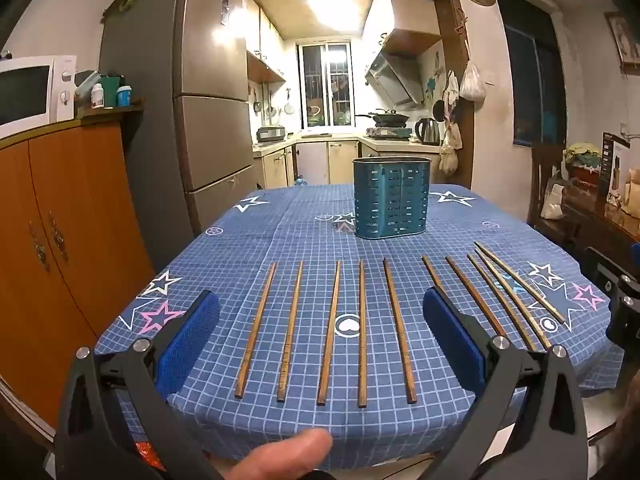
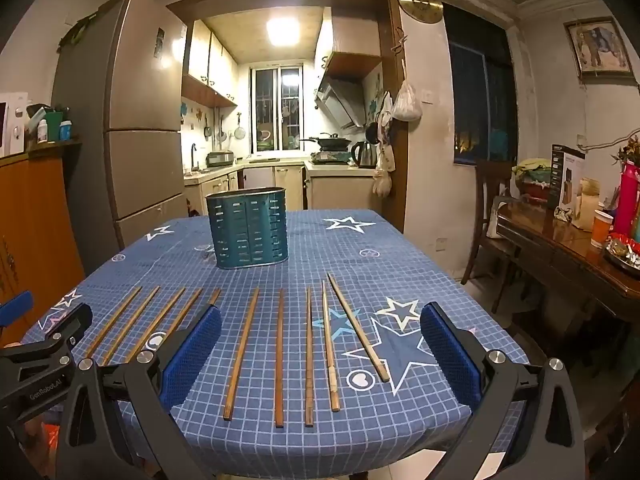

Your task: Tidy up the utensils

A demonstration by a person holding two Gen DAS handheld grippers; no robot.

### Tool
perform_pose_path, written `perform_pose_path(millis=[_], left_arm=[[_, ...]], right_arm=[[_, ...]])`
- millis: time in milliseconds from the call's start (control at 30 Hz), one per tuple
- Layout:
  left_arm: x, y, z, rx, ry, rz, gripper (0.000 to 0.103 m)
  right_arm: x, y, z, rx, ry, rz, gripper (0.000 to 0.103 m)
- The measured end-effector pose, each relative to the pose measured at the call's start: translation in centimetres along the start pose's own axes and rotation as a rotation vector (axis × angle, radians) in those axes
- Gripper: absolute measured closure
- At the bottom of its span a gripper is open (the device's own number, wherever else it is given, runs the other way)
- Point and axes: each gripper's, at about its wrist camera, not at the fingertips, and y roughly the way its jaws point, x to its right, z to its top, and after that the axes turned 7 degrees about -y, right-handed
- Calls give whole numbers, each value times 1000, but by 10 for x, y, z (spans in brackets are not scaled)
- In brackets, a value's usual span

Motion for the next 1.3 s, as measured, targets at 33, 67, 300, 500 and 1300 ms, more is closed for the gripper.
perform_pose_path(millis=[33,67,300,500,1300], left_arm=[[0,0,0,-2,-2,-1,5],[0,0,0,-5,-2,0,5],[4,-1,2,-11,8,13,5],[4,1,0,-21,20,17,5],[1,5,-3,-35,30,32,5]], right_arm=[[0,0,0,-1,-2,1,3],[0,-1,0,-1,-4,0,3],[-8,-1,-4,-19,-11,9,3],[-7,5,-2,-45,-25,18,3],[-6,12,-6,-64,-20,20,3]])
